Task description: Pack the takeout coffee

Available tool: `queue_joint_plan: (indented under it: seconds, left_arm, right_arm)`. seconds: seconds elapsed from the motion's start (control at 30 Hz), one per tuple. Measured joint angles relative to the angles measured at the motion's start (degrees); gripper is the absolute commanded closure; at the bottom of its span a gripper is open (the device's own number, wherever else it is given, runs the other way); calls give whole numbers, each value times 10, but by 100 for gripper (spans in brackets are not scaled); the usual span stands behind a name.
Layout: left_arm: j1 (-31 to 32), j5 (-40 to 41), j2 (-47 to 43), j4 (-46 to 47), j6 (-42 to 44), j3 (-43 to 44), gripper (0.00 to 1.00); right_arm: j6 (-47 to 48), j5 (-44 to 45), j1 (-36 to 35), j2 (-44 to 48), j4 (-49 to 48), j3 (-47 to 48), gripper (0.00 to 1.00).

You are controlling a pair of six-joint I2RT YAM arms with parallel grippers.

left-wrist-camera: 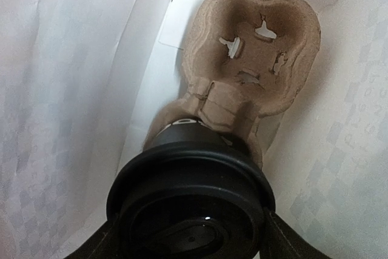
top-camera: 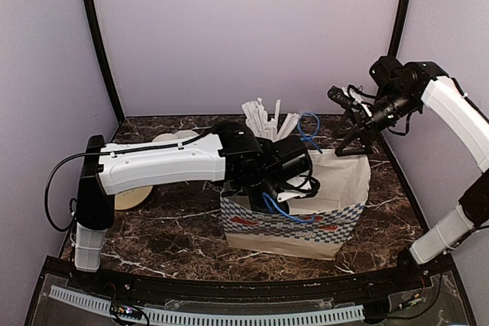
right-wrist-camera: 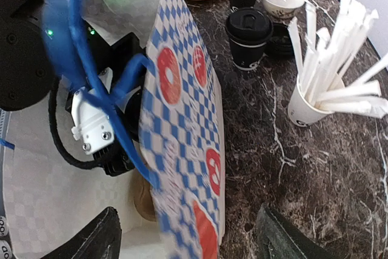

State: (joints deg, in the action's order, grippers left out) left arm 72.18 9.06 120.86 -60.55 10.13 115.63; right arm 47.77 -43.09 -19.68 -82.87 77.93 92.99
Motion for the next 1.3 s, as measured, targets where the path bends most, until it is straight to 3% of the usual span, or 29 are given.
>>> queue_joint_plan:
  seconds: [0.2,0.5,0.6,0.67,1.1,1.3]
  left_arm:
    - [-15,-30,28,-8,15,40,52]
    - [-19,-41,30,-9,18,50,23]
    - [-19,-43,30,-8,15,53,7]
    - [-19,-50,30,-4,14,54,3]
    - [-13,-87,3,-5,11,54,1]
    - [-11,-83,-40,6,12,37,1]
  right_arm:
    - [29,-22,55,-33,17,0,23]
    - [28,-45,55,-32,27,19,23]
    - [25,-52,54,-30,28,20,23]
    - [20,-54,50,-29,28,20,23]
    - [-37,13,-46,-23,-3,11,25]
    - [-51,52,-59,-37,-19,12,32]
